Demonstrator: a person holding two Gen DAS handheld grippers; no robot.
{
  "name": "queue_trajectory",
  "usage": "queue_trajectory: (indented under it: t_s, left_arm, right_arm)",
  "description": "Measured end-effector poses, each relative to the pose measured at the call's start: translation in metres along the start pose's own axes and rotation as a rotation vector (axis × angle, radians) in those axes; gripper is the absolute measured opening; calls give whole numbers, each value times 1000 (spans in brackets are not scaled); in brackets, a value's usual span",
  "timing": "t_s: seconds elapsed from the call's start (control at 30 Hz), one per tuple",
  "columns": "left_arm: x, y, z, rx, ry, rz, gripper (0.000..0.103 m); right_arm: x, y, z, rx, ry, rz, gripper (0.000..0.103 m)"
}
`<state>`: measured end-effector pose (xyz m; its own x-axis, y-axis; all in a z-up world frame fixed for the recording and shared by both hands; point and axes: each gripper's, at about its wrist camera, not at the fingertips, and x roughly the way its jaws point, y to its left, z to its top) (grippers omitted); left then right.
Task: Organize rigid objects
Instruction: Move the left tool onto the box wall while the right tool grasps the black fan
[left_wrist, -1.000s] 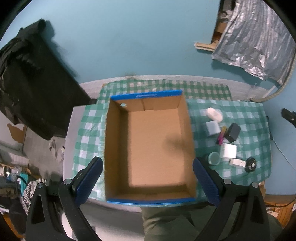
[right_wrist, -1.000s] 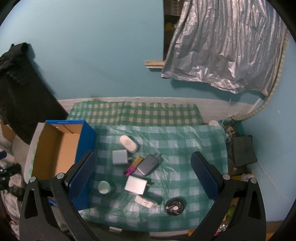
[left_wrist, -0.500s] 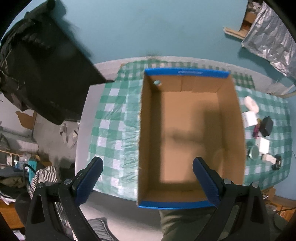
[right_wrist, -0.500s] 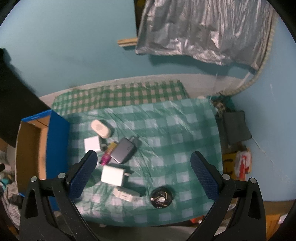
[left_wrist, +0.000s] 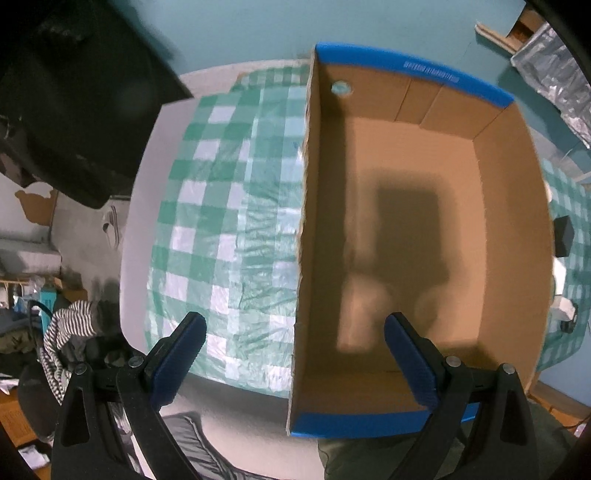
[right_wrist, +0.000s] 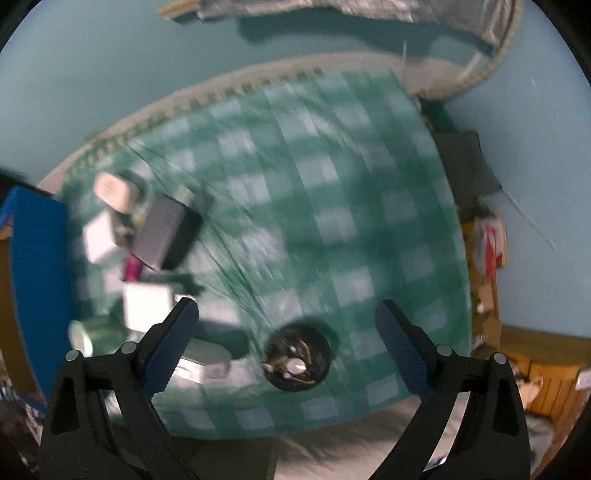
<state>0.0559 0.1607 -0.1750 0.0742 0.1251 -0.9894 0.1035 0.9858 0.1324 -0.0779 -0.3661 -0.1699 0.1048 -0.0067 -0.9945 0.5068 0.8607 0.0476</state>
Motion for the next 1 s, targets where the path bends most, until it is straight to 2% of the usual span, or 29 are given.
queue_trajectory:
  t_s: [0.1, 0.23, 0.33, 0.4, 0.47, 0.7, 0.83, 0.9, 0.97, 1.0]
  left_arm:
    - [12, 0, -4, 1, 29, 1, 87]
    - [22, -3, -7, 11, 56, 9, 84]
    - [29, -3, -8, 13, 66, 8, 79]
    - [34, -3, -9, 11, 81, 0, 69]
    - [38, -3, -11, 12, 94, -1, 65]
    - [47, 0, -12, 4, 123, -34, 37]
    - [51, 3, -14, -1, 133, -52, 31]
    - [54, 4, -14, 3, 140, -55, 25]
    - [56, 4, -13, 7, 150, -64, 22]
    - [56, 5, -12, 8, 154, -65, 20]
  right_arm:
    - [19, -7, -8, 13, 48, -3, 96]
    - [33, -11, -17, 31, 88, -21, 96]
    - [41, -12, -21, 43, 108, -7, 89]
    - [46, -11, -23, 40, 114, -2, 88]
    - [52, -11, -24, 34, 127, -16, 88]
    - [71, -8, -35, 26, 162, -27, 81]
    - [80, -4, -37, 24, 170, -11, 71]
    - [82, -2, -37, 7, 162, -21, 69]
    - [82, 3, -37, -23, 147, -36, 62]
    - [83, 6, -37, -35, 144, -41, 62]
